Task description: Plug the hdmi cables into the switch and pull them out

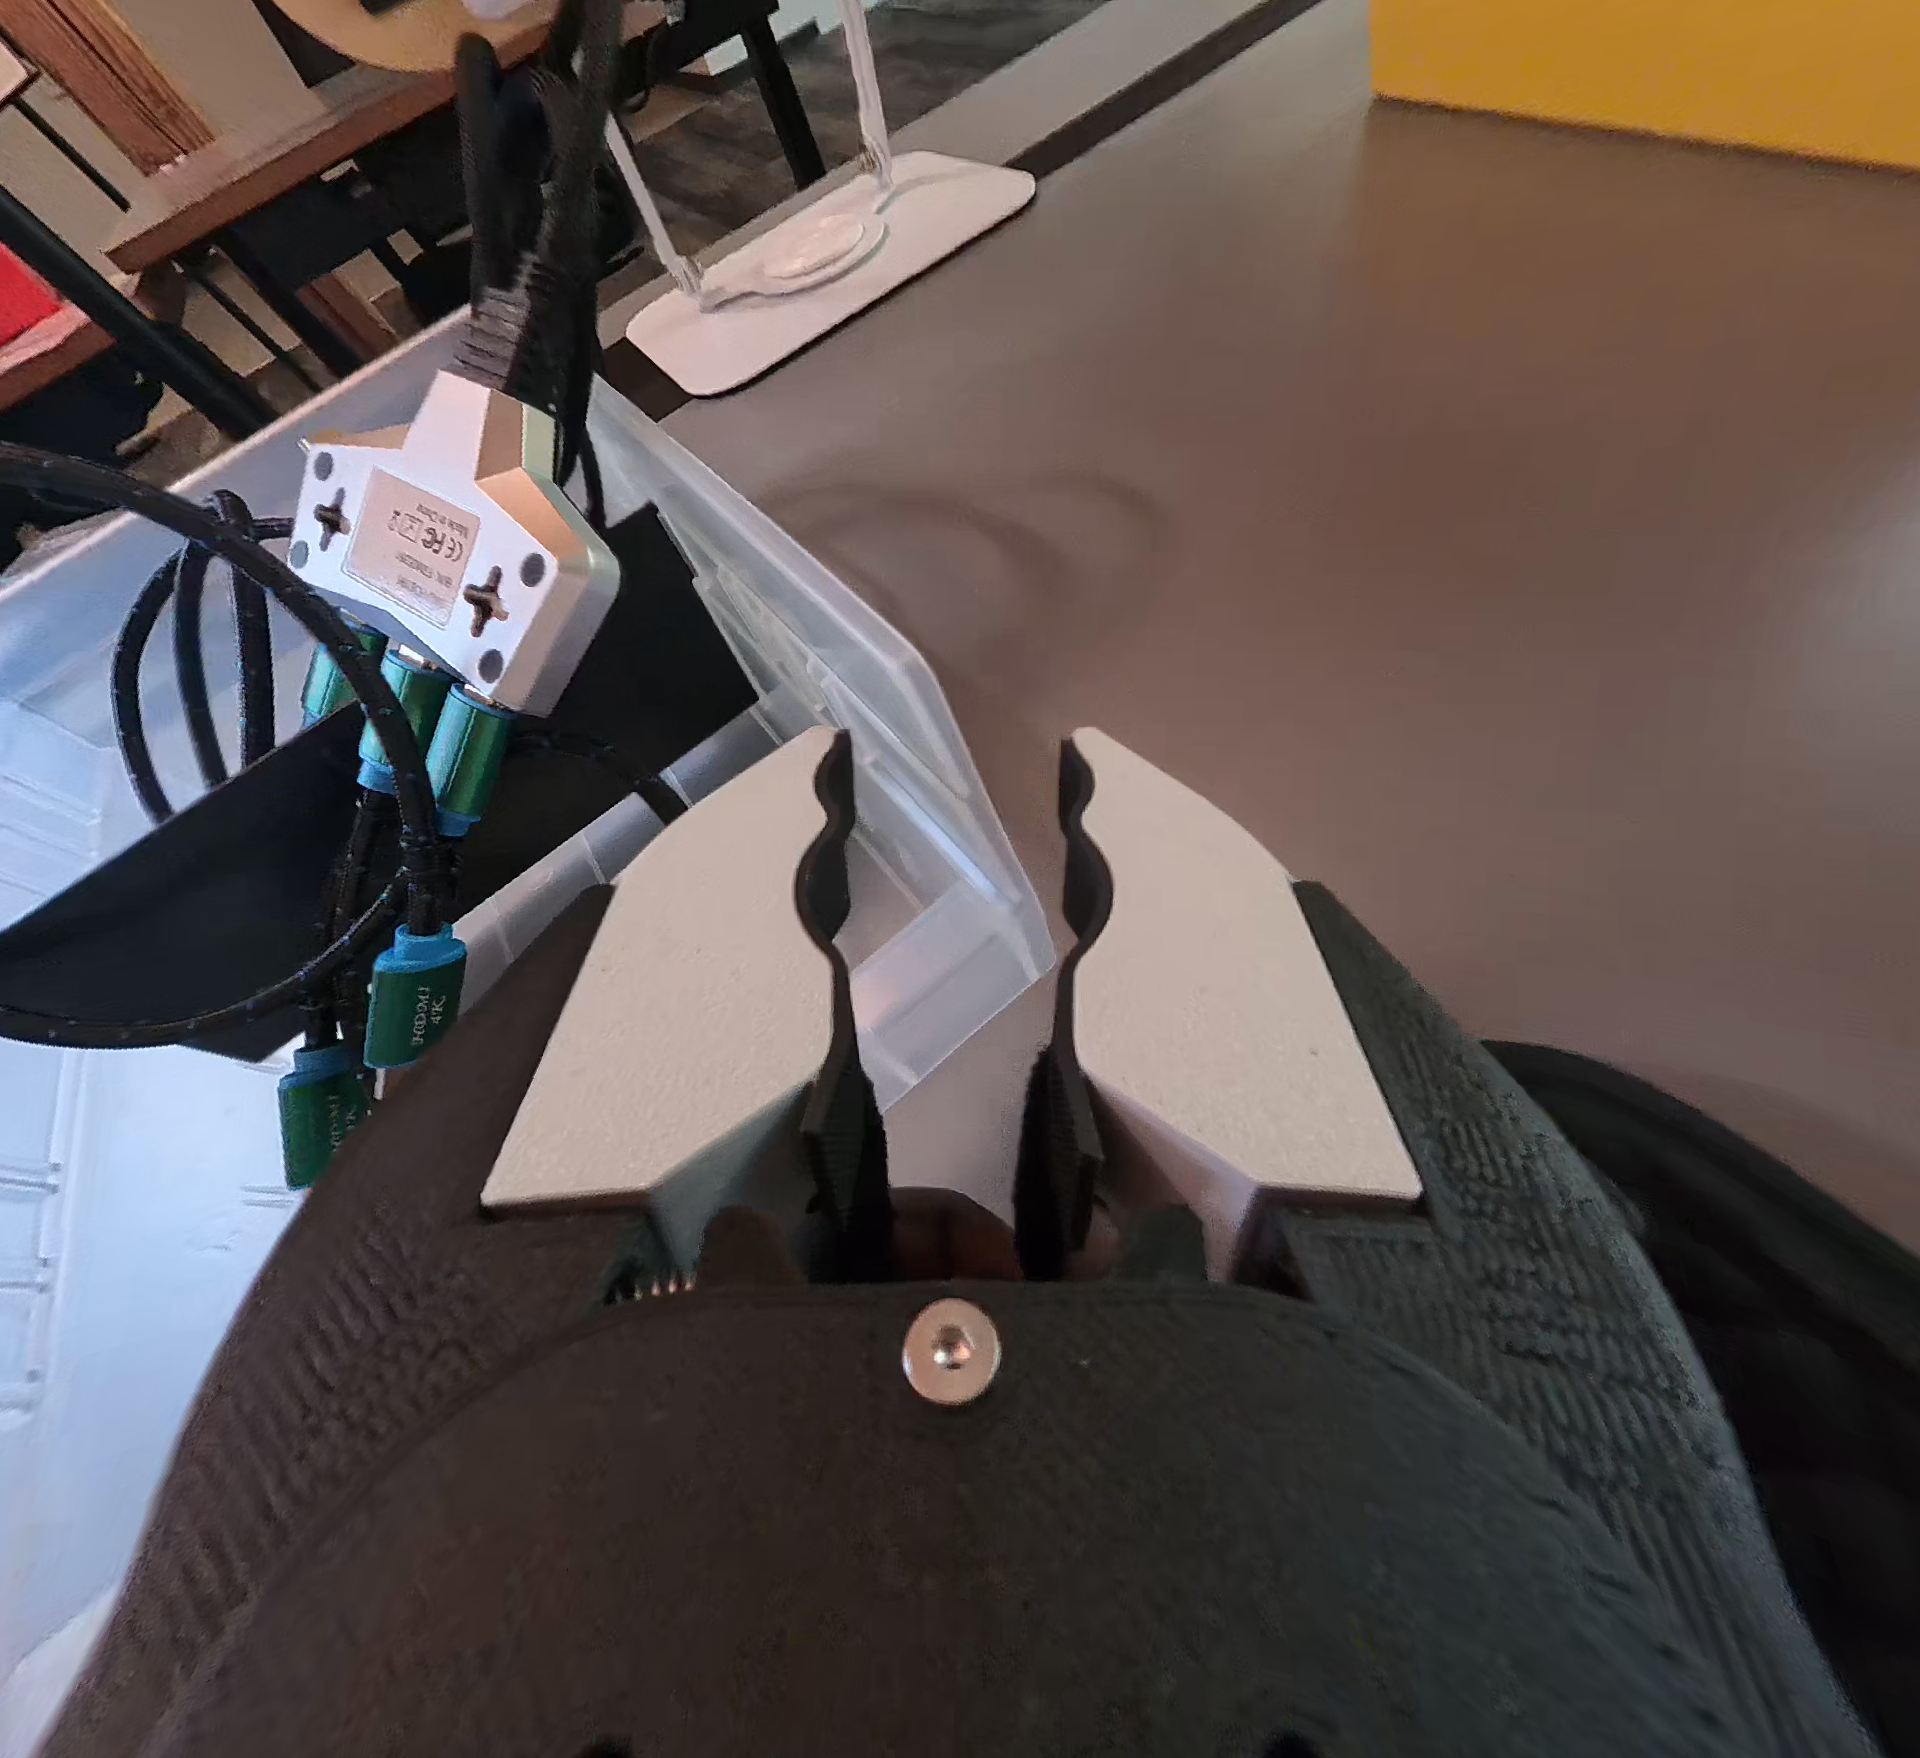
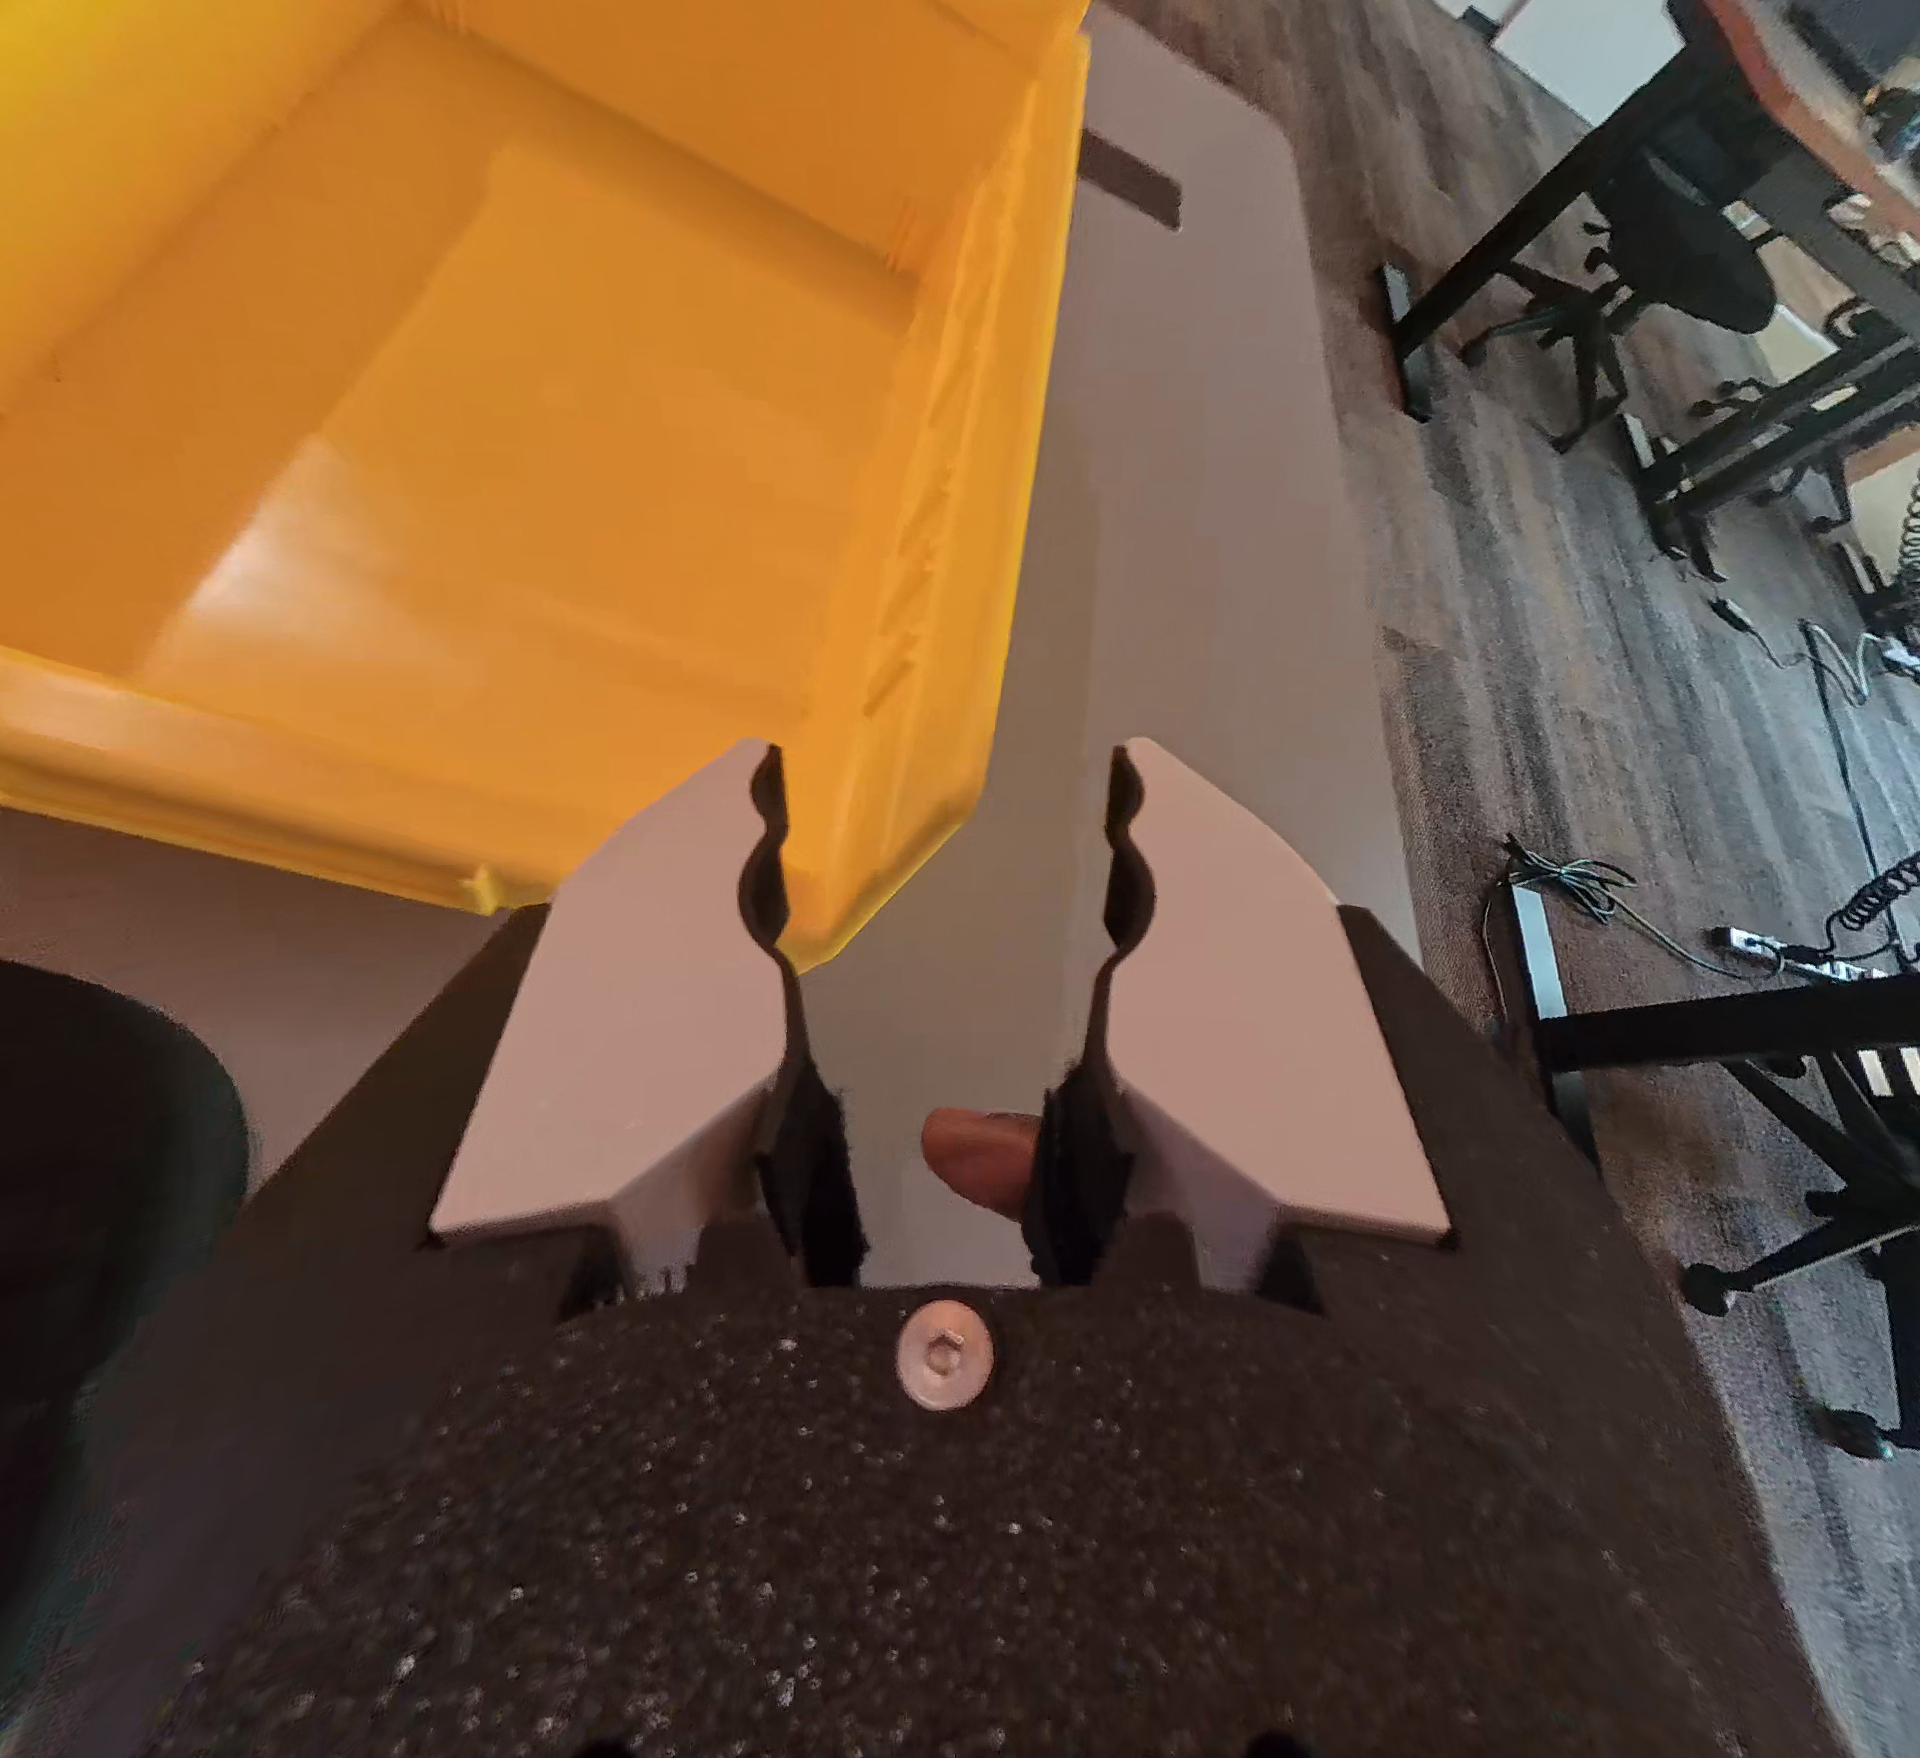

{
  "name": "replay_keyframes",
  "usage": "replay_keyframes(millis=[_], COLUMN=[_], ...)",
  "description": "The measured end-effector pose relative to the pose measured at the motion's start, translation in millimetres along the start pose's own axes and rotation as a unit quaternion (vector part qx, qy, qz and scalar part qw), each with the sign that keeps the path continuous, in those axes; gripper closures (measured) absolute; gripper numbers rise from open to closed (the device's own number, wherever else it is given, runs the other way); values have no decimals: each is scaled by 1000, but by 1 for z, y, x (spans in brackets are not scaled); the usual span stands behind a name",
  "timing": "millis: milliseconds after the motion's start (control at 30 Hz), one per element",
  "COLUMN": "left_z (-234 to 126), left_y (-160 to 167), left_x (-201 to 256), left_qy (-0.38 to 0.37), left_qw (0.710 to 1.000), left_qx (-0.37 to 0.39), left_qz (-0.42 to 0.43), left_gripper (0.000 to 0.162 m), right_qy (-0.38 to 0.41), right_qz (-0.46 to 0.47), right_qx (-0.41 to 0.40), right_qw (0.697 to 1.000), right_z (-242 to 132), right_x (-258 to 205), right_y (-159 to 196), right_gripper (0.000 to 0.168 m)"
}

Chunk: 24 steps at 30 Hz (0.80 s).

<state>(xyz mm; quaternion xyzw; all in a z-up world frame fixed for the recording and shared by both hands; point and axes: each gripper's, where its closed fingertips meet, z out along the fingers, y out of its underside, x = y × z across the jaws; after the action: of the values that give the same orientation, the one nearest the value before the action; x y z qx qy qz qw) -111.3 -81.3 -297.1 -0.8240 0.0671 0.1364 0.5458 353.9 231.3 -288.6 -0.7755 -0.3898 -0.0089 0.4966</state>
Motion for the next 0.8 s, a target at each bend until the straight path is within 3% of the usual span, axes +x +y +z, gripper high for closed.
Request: replay_keyframes(millis=[267,367,500,800], left_z=[-37,-48,-51,-43], left_y=[-45,-49,-40,-20], left_x=[-35,-53,-74,-116], left_qy=[-27,-49,-74,-44], left_qw=[979,966,969,988], left_qx=[135,155,109,-11], left_qz=[-149,-202,-210,-146], left_gripper=[101,78,37,36], right_qy=[22,-8,-62,-150], right_qz=[37,47,83,84], right_qx=[99,103,114,190], right_qw=[994,994,988,967], right_z=[-31,-32,-32,-49], right_x=[2,-12,-38,-93], right_y=[-54,-67,-85,-126], right_gripper=[76,59,28,21])
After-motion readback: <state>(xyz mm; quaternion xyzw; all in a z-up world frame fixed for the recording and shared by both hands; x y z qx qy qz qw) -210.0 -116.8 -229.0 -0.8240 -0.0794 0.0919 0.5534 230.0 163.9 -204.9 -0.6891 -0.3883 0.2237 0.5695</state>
